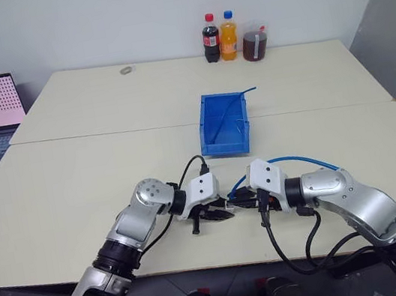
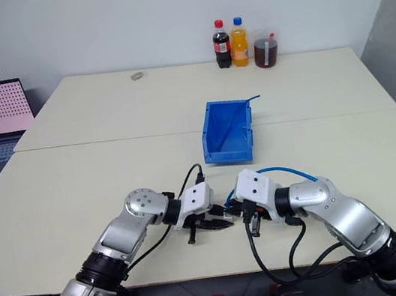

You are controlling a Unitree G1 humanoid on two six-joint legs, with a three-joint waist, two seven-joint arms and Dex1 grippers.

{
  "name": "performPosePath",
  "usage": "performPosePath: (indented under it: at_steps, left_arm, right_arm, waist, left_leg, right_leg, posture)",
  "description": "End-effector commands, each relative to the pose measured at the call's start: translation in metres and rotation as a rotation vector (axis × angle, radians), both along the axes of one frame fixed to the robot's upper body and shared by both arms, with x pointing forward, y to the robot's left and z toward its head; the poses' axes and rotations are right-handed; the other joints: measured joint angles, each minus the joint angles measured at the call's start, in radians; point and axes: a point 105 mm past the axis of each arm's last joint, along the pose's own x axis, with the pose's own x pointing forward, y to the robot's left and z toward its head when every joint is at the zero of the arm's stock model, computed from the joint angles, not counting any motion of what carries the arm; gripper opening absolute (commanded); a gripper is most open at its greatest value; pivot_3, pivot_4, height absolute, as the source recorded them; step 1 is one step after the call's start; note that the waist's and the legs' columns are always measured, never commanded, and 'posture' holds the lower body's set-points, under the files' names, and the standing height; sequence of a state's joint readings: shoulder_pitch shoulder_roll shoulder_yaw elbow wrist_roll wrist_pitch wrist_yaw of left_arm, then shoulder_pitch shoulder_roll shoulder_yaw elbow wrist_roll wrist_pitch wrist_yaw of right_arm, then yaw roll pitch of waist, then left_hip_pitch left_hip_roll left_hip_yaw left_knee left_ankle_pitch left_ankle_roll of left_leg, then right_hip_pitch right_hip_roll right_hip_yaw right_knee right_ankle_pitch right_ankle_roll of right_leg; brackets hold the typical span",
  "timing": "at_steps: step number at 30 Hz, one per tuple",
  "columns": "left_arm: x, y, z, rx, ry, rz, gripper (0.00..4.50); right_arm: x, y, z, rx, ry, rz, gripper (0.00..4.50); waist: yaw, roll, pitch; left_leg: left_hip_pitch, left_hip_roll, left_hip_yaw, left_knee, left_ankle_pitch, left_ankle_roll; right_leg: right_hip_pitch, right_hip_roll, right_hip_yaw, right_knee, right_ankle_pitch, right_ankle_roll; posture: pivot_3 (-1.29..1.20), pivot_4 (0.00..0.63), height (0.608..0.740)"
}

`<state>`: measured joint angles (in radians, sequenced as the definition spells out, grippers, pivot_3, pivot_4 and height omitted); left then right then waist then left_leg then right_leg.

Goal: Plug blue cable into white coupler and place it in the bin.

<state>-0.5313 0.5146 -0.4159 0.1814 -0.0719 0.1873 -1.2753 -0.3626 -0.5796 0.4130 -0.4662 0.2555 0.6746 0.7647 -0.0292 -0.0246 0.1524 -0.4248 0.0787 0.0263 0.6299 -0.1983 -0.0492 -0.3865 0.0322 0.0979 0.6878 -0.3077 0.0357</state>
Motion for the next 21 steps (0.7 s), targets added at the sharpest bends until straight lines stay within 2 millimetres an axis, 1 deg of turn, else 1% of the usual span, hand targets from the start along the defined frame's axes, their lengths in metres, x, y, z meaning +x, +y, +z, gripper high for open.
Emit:
performPosePath:
  at_steps: [1,11,13,21]
  left_arm:
    - [-0.006,-0.007,-0.006,-0.002,0.022,-0.004,0.8]
    - [-0.004,-0.011,-0.005,-0.018,0.024,0.014,0.8]
    - [-0.003,-0.011,-0.005,-0.019,0.025,0.015,0.8]
    - [-0.002,-0.013,-0.006,-0.023,0.023,0.017,0.8]
  right_arm:
    - [0.0,-0.007,-0.021,-0.045,0.11,-0.066,0.08]
    - [0.001,-0.008,-0.027,-0.041,0.154,-0.116,0.07]
    - [0.0,-0.008,-0.028,-0.043,0.162,-0.119,0.07]
    - [-0.005,-0.01,-0.038,-0.074,0.19,-0.122,0.07]
  waist:
    - [0.0,0.0,-0.001]
    - [0.0,-0.001,-0.002]
    - [0.002,-0.001,-0.002]
    - [0.005,-0.001,-0.002]
  left_leg:
    - [0.0,0.0,0.0,0.0,0.0,0.0]
    - [0.002,0.0,0.0,0.0,0.0,0.0]
    - [0.005,0.0,0.0,0.0,0.0,0.0]
    - [0.005,-0.001,0.001,0.0,0.0,0.0]
  right_leg:
    - [0.0,0.0,0.0,0.0,0.0,0.0]
    - [0.002,0.0,0.0,0.001,0.0,0.0]
    - [0.003,0.0,0.001,0.0,0.0,0.0]
    - [0.004,-0.001,0.001,-0.001,0.0,0.0]
  posture:
    - [0.0,0.15,0.74]
    - [0.0,0.15,0.74]
    - [0.0,0.15,0.74]
    - [0.0,0.15,0.74]
